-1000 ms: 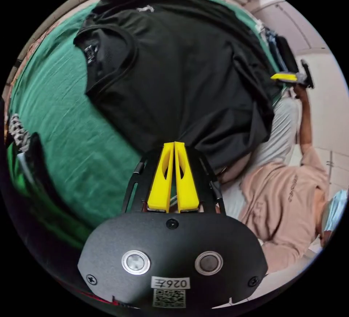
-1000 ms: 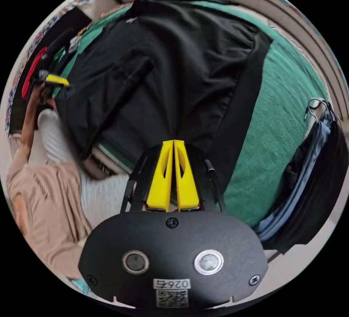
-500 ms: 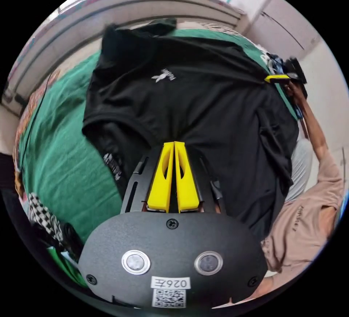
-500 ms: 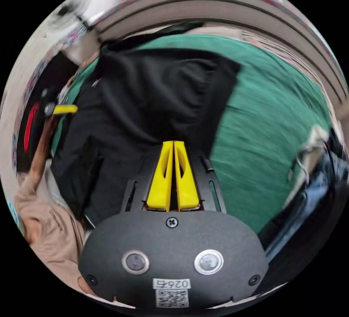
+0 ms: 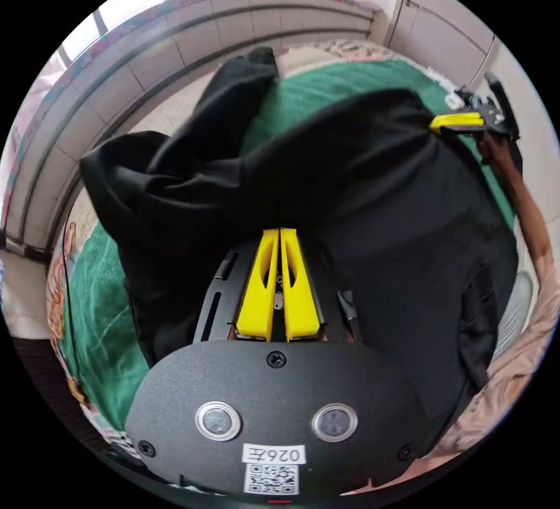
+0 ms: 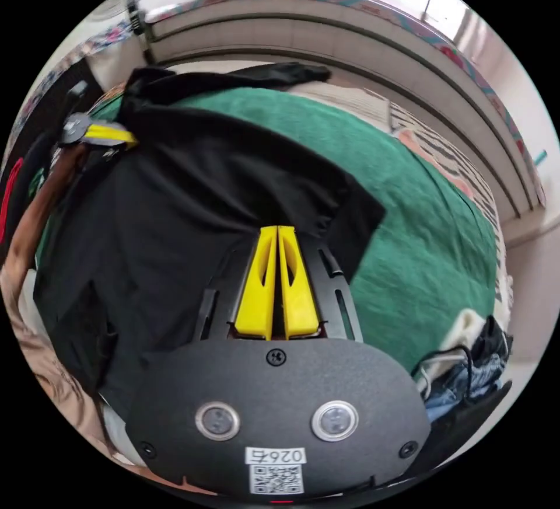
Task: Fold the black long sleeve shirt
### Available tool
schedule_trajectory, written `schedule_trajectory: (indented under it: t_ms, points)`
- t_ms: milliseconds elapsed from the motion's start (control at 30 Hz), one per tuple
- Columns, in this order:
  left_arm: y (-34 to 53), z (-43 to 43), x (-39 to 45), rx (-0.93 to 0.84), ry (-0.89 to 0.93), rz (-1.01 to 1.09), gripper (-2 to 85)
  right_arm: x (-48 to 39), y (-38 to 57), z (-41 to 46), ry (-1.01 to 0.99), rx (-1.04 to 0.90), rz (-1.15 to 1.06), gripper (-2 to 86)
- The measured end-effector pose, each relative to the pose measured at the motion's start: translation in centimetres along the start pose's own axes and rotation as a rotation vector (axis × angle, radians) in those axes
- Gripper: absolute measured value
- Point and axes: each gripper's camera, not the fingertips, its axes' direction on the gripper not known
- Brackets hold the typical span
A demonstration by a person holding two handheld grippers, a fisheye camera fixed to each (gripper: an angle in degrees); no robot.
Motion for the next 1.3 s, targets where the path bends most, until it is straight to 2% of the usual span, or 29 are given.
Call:
schedule_trajectory:
  t_ms: [33,100,133,167,233,267,333,400,433,500,567,600,667,700,767,867,900,1000,1033,1167,1200,1267,1300]
  points:
    - [0.8,-1.6,-1.7,0.007,-0.043,-0.097,-1.0,1.6,0.1,-0.8,0.065,-0.010,0.070,-1.0]
    - [2.6,-4.2,-2.5,0.013,-0.114,-0.093,-1.0,3.7,0.9,-2.2,0.077,0.000,0.164,-1.0]
    - [4.0,-6.3,-2.2,0.085,-0.141,-0.078,-1.0,4.0,1.5,-3.4,0.059,0.047,0.182,-1.0]
    - [4.9,-8.1,-1.6,0.173,-0.140,-0.048,-1.0,3.4,1.9,-4.4,0.003,0.118,0.173,-1.0]
    - [5.0,-8.5,-0.8,0.227,-0.191,0.016,-1.0,1.7,1.6,-4.6,-0.057,0.187,0.119,-1.1]
    - [4.1,-6.7,-1.5,0.135,-0.283,-0.007,-1.0,1.0,1.0,-3.2,0.016,0.137,0.093,-1.2]
    - [3.5,-4.5,-3.2,-0.002,-0.291,-0.019,-1.0,1.6,0.5,-1.1,0.117,0.021,0.124,-1.2]
    - [4.4,-7.2,-4.8,0.012,-0.237,-0.092,-1.0,3.5,1.6,-3.1,0.055,0.073,0.268,-1.1]
    - [5.5,-9.0,-5.6,-0.009,-0.233,-0.134,-1.0,4.3,2.8,-4.6,0.104,0.089,0.366,-1.0]
    - [9.2,-13.9,-5.1,0.104,-0.241,-0.138,-1.0,3.5,5.2,-8.1,0.174,0.160,0.396,-0.8]
    - [16.8,-23.2,-3.0,0.395,-0.167,-0.128,-0.9,-0.2,9.2,-14.9,0.171,0.359,0.332,-0.4]
    - [19.2,-25.8,-2.3,0.484,-0.132,-0.123,-0.9,-1.5,10.6,-17.1,0.168,0.437,0.311,-0.3]
    - [28.9,-35.3,-0.1,0.852,0.104,-0.068,-0.8,-6.9,16.7,-25.6,0.117,0.747,0.249,2.9]
    - [31.2,-37.5,0.3,0.937,0.177,-0.044,-0.8,-8.1,18.2,-27.6,0.086,0.818,0.233,4.8]
    - [39.6,-46.3,2.4,1.238,0.385,0.139,-0.9,-12.2,24.1,-34.3,-0.081,1.089,0.133,6.3]
    - [48.6,-54.9,6.3,1.475,0.414,0.316,-0.6,-16.6,28.8,-38.2,-0.296,1.256,-0.054,0.1]
    - [50.2,-56.0,7.4,1.505,0.386,0.334,-0.5,-17.4,28.9,-38.4,-0.317,1.235,-0.066,-0.2]
    - [55.5,-58.5,14.1,1.517,0.101,0.387,2.8,-21.9,26.4,-36.3,-0.288,0.947,-0.065,-0.5]
    - [55.8,-58.1,16.3,1.440,0.027,0.406,4.7,-23.5,24.9,-34.0,-0.248,0.819,-0.037,-0.3]
    - [51.6,-50.6,19.3,1.020,0.087,0.393,8.2,-27.2,18.2,-23.6,-0.189,0.370,0.013,4.4]
    - [51.0,-49.0,19.5,0.961,0.096,0.385,8.5,-27.4,17.4,-22.1,-0.185,0.315,0.024,5.9]
    - [48.4,-42.3,21.0,0.708,0.068,0.363,10.0,-28.3,15.0,-16.5,-0.175,0.150,0.073,10.4]
    - [48.0,-40.8,21.5,0.650,0.047,0.365,10.3,-28.5,14.7,-15.5,-0.176,0.130,0.089,11.0]
